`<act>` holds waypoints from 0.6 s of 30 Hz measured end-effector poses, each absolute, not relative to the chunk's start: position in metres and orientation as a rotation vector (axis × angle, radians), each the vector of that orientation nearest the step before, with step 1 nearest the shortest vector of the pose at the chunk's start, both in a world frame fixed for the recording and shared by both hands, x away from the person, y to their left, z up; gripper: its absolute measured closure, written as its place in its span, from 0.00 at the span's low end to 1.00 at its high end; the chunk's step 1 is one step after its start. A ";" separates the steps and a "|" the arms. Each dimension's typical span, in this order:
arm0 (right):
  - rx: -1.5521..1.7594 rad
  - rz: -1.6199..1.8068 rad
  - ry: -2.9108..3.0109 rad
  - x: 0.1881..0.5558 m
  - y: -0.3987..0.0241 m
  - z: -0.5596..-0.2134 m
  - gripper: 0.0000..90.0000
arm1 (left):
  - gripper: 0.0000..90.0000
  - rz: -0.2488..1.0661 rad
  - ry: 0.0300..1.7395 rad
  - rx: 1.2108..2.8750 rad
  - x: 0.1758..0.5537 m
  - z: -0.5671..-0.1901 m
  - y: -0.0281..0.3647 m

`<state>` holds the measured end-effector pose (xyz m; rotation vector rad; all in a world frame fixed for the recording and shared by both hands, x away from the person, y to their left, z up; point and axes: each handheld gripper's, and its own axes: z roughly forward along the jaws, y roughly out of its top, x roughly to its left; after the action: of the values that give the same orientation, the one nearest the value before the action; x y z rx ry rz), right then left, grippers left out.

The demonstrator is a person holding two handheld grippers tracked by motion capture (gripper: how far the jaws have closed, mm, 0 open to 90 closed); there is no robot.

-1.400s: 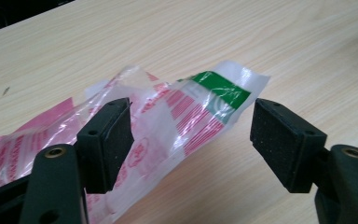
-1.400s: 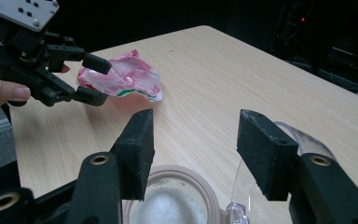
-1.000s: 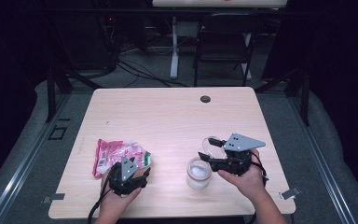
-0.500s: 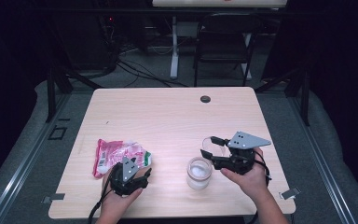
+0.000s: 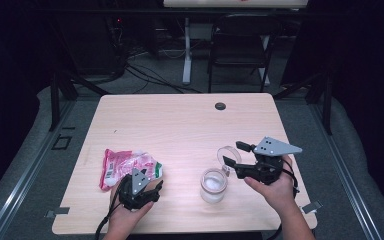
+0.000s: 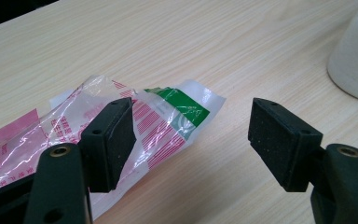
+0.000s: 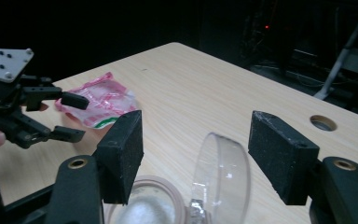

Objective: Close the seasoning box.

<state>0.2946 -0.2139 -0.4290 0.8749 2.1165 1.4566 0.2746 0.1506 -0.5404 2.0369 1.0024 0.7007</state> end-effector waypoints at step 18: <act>1.068 1.360 2.029 0.310 -0.247 -0.441 0.70 | 0.35 0.691 0.988 2.024 0.272 -0.538 0.148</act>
<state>0.3103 -0.2471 -0.4412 1.0675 2.0288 1.3597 0.2724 0.1482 -0.5377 2.0236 0.9875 0.6912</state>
